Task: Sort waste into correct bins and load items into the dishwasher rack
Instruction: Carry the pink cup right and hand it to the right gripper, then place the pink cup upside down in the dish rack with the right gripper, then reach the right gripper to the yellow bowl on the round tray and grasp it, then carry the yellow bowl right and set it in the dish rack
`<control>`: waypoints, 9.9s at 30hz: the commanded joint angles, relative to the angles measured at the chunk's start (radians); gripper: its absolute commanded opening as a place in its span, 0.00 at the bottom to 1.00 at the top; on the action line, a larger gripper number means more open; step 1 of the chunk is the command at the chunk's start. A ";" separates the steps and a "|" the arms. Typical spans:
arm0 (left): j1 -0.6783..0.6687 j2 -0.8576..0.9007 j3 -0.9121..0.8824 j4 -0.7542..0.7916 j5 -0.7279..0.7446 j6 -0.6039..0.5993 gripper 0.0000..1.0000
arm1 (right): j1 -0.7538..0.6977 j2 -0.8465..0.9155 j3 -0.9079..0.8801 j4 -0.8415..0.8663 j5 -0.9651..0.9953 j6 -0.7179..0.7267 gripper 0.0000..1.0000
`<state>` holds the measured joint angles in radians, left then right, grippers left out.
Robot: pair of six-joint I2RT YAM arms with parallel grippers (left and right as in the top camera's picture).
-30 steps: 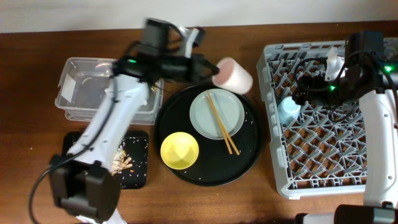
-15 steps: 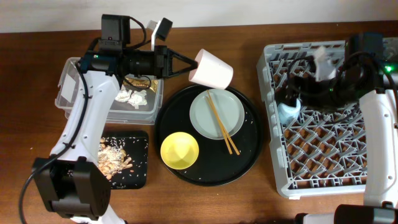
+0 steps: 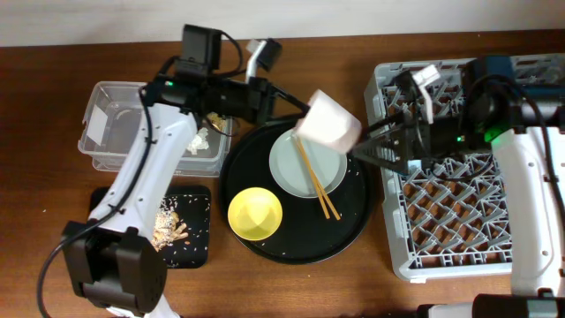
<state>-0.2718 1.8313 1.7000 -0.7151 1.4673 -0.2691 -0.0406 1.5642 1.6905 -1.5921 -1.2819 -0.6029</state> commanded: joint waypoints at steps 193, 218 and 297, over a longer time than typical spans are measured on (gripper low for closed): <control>0.478 -0.229 0.002 -0.674 -1.282 0.076 0.99 | 1.062 0.295 -0.500 1.182 1.268 0.882 0.43; 0.478 -0.229 0.002 -0.674 -1.282 0.076 0.99 | 1.062 0.326 -0.501 1.182 1.257 0.900 0.19; 0.478 -0.229 0.002 -0.674 -1.282 0.076 0.99 | -0.716 0.458 -0.476 1.730 0.109 1.108 0.04</control>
<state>0.2028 1.6188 1.6993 -1.3895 0.1860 -0.1837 -0.7532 1.9850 1.2278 0.1528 -1.3842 0.5377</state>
